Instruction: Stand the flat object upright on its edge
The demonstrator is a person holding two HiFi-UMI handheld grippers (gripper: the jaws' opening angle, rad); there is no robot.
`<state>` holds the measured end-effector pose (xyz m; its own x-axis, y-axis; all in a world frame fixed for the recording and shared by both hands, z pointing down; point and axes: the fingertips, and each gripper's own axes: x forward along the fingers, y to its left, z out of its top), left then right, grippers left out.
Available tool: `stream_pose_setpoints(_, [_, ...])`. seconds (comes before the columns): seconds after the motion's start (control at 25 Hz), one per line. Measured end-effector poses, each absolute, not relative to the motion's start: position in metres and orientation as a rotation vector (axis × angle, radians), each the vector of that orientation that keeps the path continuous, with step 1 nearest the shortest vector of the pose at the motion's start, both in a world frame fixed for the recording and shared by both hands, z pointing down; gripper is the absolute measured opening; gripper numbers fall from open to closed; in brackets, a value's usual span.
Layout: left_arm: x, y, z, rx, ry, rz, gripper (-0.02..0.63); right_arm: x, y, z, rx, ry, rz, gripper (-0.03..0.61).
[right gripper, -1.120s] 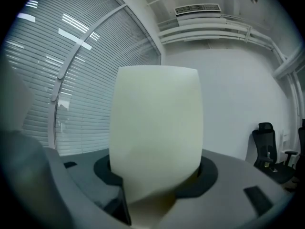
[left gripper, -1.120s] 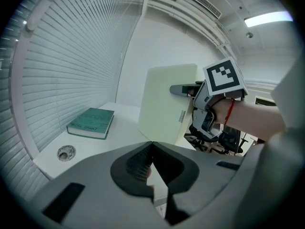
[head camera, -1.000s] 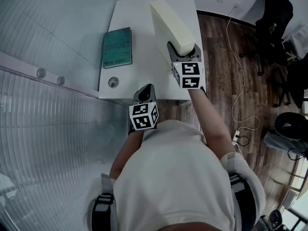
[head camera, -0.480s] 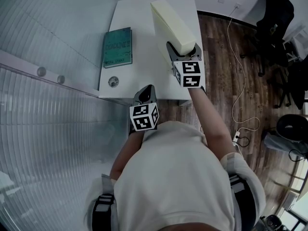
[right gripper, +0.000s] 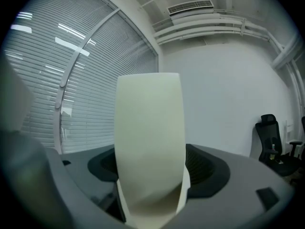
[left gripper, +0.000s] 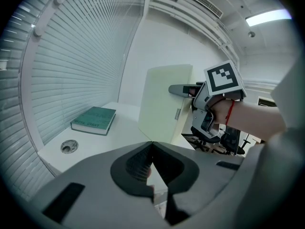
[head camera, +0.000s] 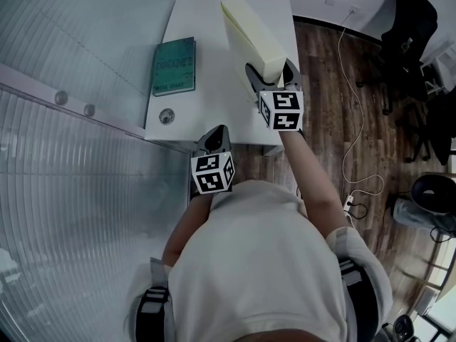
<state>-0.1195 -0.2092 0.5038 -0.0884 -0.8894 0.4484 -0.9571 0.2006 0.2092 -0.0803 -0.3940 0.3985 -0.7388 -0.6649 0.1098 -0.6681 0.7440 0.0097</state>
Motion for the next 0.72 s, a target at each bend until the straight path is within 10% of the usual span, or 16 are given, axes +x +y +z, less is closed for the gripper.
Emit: stream_pose_setpoints(0.72, [-0.101,-0.199,0.498,1.716,-2.016,0.156,0.02,-0.037,-0.342,0.412,0.977,-2.857,0.163,0.374])
